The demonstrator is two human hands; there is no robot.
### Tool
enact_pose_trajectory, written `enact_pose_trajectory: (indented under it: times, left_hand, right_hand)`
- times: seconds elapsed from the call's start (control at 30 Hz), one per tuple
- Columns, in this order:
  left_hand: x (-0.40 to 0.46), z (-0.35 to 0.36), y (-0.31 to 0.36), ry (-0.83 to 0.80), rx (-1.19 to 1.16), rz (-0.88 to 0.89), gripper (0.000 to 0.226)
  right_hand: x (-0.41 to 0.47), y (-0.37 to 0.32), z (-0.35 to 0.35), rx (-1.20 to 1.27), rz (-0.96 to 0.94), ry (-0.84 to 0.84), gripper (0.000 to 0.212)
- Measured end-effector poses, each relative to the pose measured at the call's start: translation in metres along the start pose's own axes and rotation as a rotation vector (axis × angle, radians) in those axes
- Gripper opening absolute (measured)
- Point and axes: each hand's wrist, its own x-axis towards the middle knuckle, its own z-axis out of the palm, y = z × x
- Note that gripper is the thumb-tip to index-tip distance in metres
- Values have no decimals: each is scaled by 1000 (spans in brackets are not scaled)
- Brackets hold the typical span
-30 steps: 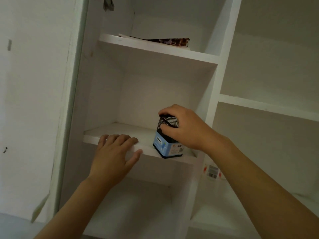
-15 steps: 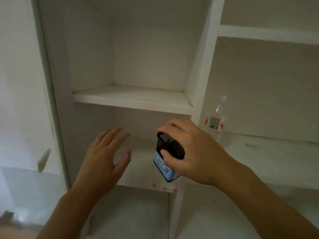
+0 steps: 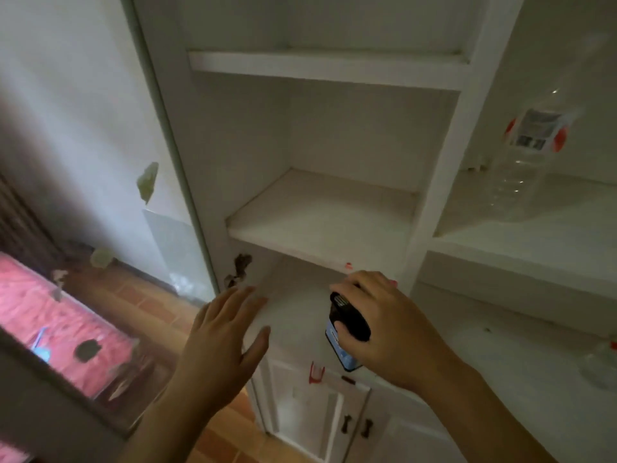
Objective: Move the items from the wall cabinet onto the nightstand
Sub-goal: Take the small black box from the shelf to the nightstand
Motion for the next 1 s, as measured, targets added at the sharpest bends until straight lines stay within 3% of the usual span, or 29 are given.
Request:
enact_pose_trajectory:
  times: [0.2, 0.47, 0.67, 1.0]
  left_hand:
    - [-75, -9, -12, -43, 45, -154, 57]
    - [-203, -62, -15, -14, 79, -282, 57]
    - [-346, -113, -29, 68, 141, -373, 53]
    - [-615, -212, -27, 228, 280, -723, 57]
  right_hand:
    - [-20, -24, 36, 19, -61, -85, 45]
    - [-70, -116, 51, 36, -123, -84, 50]
    - [-132, -227, 69, 75, -234, -109, 45]
    - [-211, -449, 100, 200, -593, -188, 48]
